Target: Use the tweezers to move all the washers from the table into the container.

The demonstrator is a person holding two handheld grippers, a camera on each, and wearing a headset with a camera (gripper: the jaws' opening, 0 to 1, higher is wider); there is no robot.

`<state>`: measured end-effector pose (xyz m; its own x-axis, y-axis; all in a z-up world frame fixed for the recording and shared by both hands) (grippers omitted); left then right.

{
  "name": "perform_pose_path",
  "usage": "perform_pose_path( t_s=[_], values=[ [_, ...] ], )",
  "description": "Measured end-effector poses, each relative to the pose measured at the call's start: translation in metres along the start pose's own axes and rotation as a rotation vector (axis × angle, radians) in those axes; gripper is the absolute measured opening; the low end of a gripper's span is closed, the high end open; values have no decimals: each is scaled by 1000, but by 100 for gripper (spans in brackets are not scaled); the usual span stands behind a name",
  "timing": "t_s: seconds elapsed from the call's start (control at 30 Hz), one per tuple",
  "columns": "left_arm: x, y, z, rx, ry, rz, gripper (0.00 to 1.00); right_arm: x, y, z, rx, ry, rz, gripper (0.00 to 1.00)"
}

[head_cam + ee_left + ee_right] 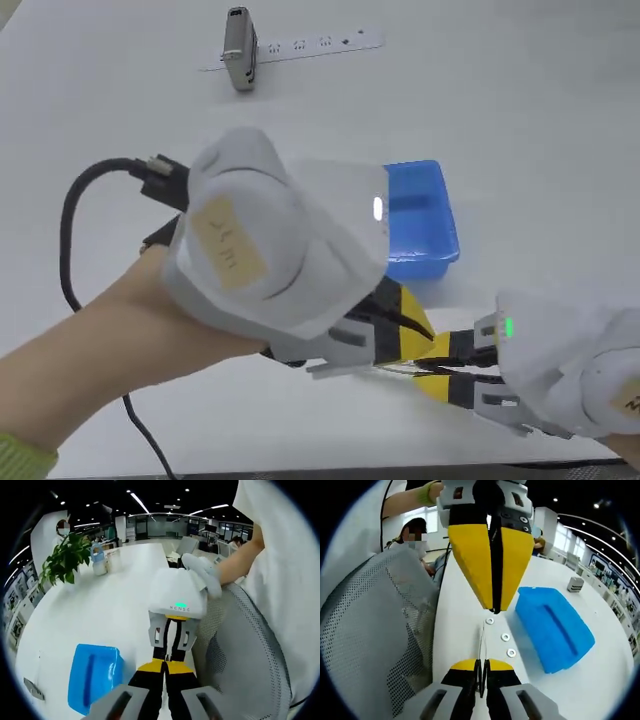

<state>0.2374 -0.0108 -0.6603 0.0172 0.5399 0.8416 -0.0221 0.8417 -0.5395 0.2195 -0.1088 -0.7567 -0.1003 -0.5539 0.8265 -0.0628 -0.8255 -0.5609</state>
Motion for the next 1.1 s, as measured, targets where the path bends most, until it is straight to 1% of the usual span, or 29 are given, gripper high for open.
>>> perform_pose_path(
  t_s=[0.03,0.07,0.13,0.2,0.23,0.3,0.33,0.43,0.5,0.6,0.7,0.8,0.83,0.87,1.0,1.1],
  values=[
    [1,5,-1,28,-1,8,0,0,-1,1,-1,5,2,2],
    [1,9,-1,47,-3,7,0,1,-2,3,-1,13,5,2],
    [0,21,-2,59,-23,-15,0,-1,-2,4,-6,14,2,2],
    [-2,35,-1,74,-38,-52,0,1,-2,3,-1,10,3,2],
    [-4,39,0,79,-38,-53,0,0,-2,3,-2,11,3,2],
    [-7,49,2,118,-28,-46,0,0,-2,3,8,13,-2,2],
    [-13,55,2,125,-33,-51,0,1,-2,3,6,11,-1,2],
    [-27,69,0,134,-56,-91,9,1,-3,3,11,8,0,2],
    [-33,73,0,134,-56,-102,11,1,-2,4,11,3,2,2],
    [-45,78,1,97,-47,-128,7,1,-2,2,8,-6,3,2],
    [-54,83,0,88,-33,-151,6,1,-3,2,12,-10,1,2],
    [-57,86,0,68,-34,-160,1,2,-3,1,8,-12,3,2],
    [-57,88,-1,49,-52,-176,0,1,-3,1,5,-16,2,2],
    [-57,89,-2,46,-56,-182,0,1,-3,1,5,-15,2,2],
    [-58,94,-3,50,-55,-185,1,2,-3,1,4,-17,1,2],
    [-61,97,-3,22,-49,-205,0,1,-3,2,0,-17,1,2]
  ],
)
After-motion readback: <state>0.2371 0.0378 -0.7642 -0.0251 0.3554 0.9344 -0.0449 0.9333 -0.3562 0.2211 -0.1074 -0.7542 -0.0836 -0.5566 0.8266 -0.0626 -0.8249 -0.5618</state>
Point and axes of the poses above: the centre of the closed fingertips' face, and the gripper's own axes: x roughly backward along the fingers, z roughly to its right, y roughly out of its underside, the point moved 8 cm from there along x, roughly backward along the fingers, and after that the axes turned 12 degrees about -z, right-handed, at the moved point
